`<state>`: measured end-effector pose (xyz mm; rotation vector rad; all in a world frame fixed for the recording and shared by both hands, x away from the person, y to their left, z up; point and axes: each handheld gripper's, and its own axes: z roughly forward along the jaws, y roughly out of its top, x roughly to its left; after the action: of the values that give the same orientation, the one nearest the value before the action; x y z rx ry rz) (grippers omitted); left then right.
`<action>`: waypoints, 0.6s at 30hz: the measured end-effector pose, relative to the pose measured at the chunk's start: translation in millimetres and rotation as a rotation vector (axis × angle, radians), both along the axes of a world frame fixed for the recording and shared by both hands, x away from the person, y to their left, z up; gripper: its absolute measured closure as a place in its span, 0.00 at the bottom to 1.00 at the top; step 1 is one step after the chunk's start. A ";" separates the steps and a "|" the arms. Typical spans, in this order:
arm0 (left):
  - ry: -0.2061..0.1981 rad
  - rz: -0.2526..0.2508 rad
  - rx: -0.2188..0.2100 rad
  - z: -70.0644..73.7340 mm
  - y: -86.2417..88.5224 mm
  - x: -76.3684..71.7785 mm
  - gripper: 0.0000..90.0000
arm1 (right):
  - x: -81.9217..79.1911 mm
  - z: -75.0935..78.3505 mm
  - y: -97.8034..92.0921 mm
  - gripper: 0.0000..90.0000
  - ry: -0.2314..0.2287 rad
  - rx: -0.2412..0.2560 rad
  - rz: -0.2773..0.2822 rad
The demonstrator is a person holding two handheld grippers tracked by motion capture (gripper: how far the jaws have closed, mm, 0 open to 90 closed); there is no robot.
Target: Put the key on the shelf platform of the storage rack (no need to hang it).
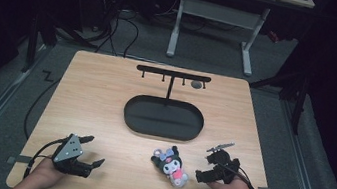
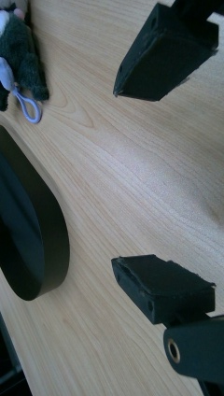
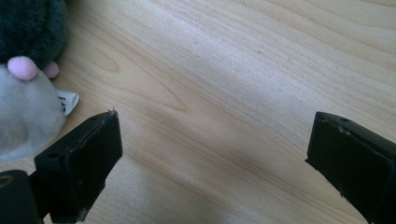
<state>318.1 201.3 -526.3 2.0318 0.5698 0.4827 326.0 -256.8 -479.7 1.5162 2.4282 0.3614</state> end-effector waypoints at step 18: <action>0.006 -0.001 0.005 -0.1 -0.6 0.9 0.17 | -2.6 4.3 11.5 0.04 0.091 -0.057 0.066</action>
<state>319.0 200.7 -526.4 2.0384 0.5715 0.4778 323.3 -245.2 -475.4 1.4612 2.5401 0.2384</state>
